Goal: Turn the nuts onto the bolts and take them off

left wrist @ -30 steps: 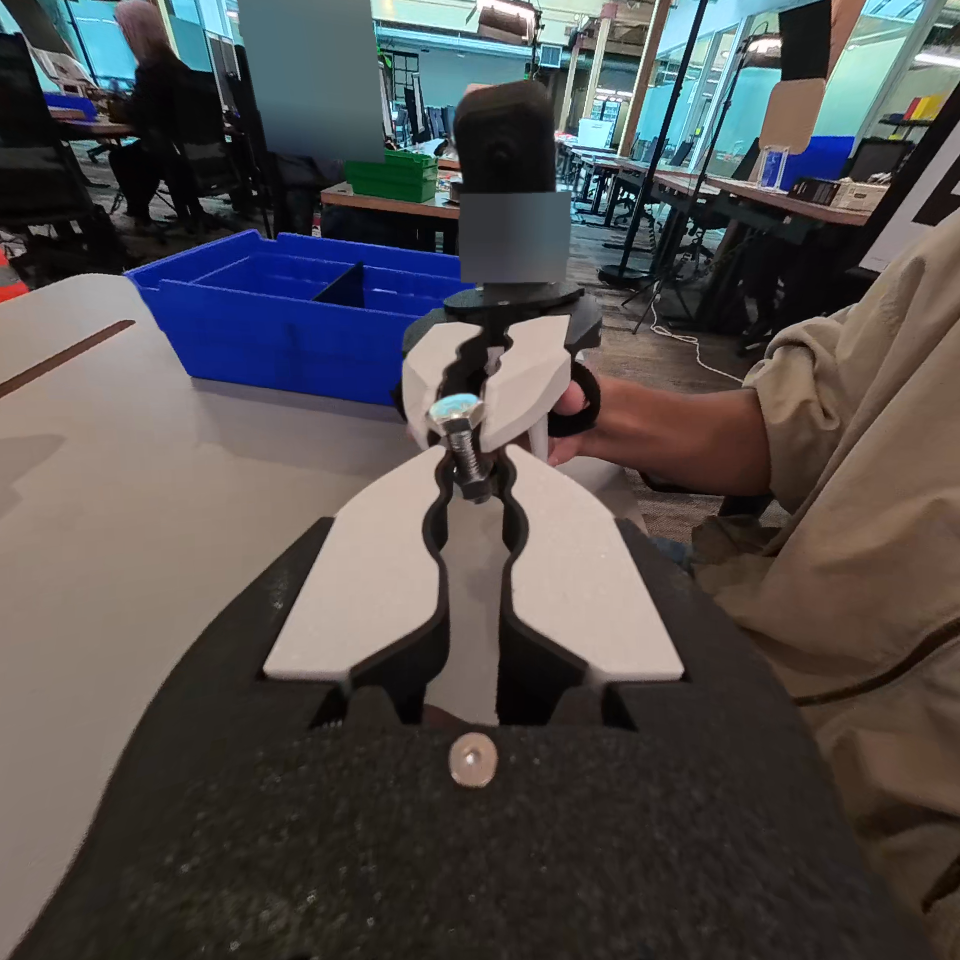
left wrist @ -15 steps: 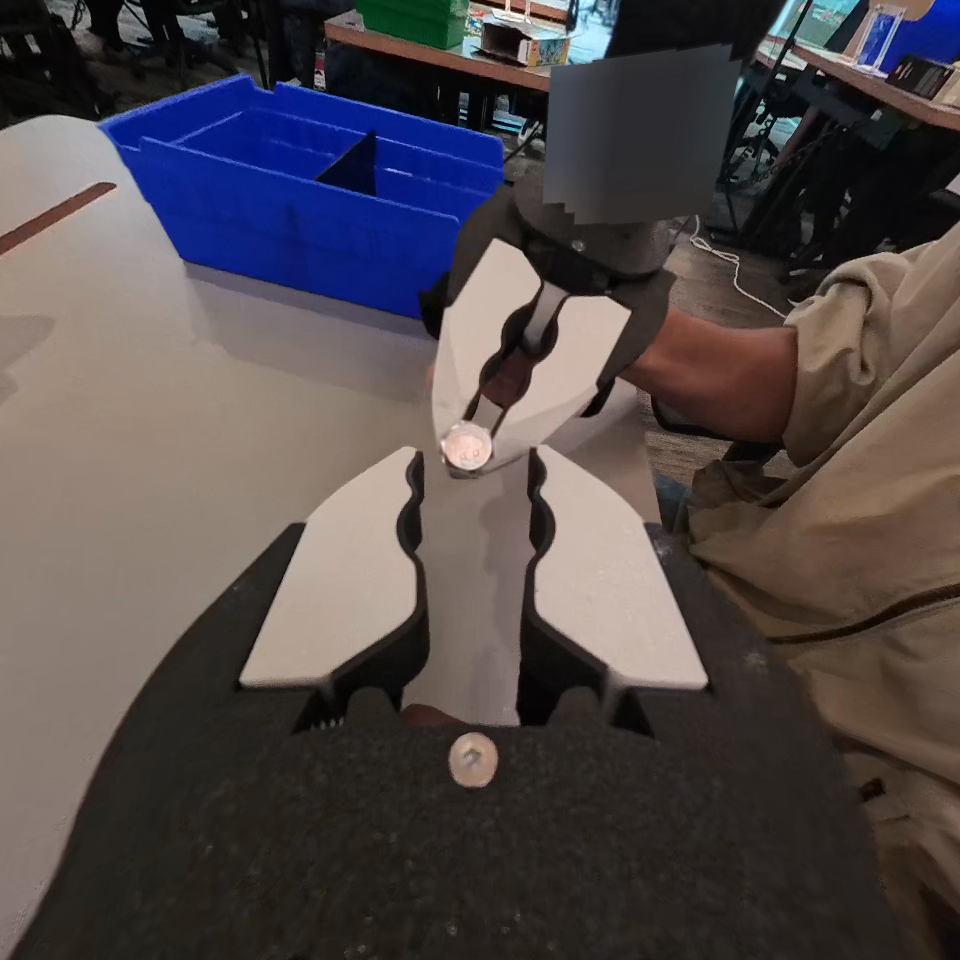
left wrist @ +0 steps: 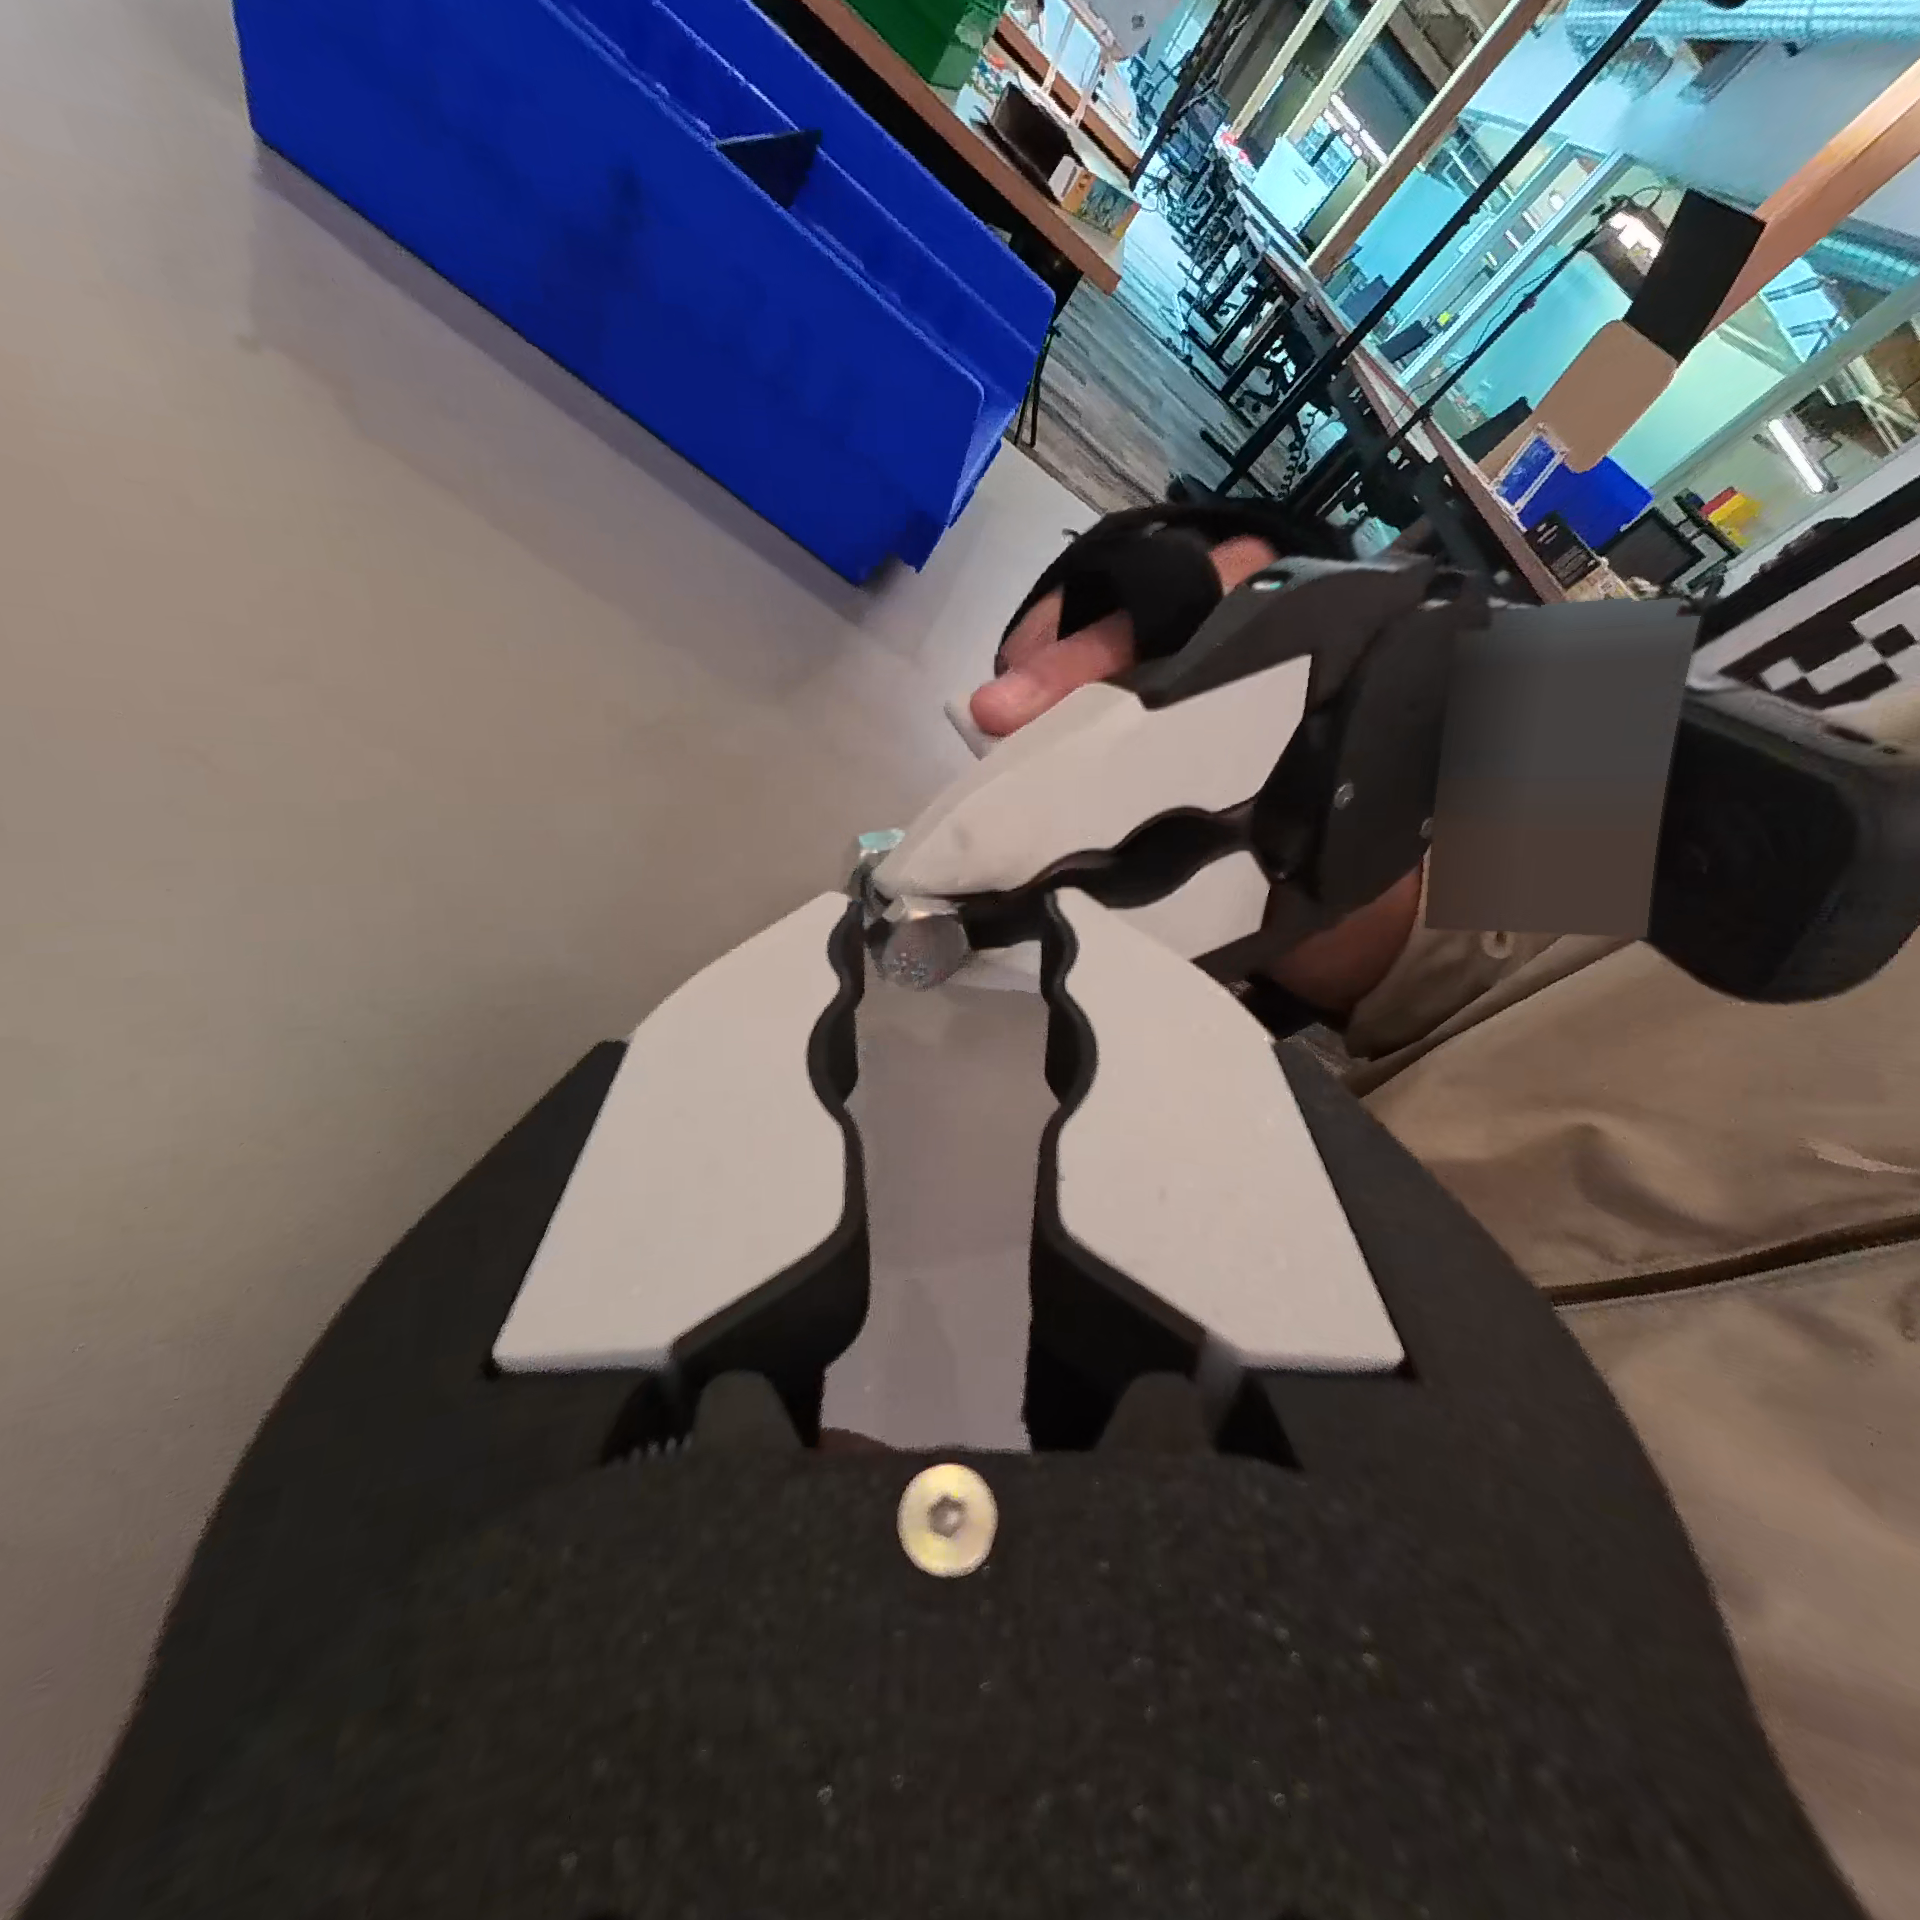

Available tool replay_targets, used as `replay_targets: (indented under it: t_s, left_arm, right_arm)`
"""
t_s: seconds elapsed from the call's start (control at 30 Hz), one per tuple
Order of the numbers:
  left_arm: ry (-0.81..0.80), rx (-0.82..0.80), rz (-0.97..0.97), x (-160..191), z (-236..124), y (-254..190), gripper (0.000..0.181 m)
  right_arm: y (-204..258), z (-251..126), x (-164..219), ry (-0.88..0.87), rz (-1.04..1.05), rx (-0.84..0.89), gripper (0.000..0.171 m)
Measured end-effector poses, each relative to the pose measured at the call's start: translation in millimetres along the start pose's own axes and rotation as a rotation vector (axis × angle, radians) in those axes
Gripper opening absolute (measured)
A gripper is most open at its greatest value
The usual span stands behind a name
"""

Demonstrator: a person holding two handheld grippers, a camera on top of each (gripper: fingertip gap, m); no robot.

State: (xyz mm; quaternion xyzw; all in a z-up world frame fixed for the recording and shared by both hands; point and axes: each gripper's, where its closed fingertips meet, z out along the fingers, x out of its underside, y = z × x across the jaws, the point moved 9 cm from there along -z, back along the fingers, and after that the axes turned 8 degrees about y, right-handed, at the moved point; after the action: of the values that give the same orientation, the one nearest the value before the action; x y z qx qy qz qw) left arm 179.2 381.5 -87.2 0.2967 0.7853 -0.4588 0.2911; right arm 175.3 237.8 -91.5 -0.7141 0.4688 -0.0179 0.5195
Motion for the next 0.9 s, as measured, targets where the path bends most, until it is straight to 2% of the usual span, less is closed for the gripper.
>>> replay_targets:
  t_s: [0.23,0.27,0.53,0.67,0.8,0.9]
  left_arm:
    - [0.006,-0.018,0.01,3.4,0.6,1.9,0.023]
    - [-0.005,-0.028,0.024,3.5,-1.1,2.4,0.018]
    - [-0.09,0.109,0.054,2.4,-5.6,6.8,0.018]
    - [-0.14,0.194,0.077,-0.4,-8.4,8.5,0.018]
    - [-0.178,0.267,0.125,-4.8,-12.8,1.5,0.017]
    - [-0.166,0.315,0.15,-4.6,-14.6,-1.7,0.017]
  right_arm:
    - [4.4,1.6,-4.9,0.015,-0.057,0.071,0.01]
    - [4.0,1.4,-5.1,-0.002,-0.048,0.078,0.01]
    - [-2.1,-3.3,2.9,-0.187,0.114,0.032,0.014]
    - [-13.9,-11.1,16.5,-0.329,0.294,-0.083,0.021]
    - [-14.7,-4.5,28.7,-0.339,0.397,-0.229,0.042]
    - [-16.1,-5.8,29.6,-0.486,0.555,-0.414,0.033]
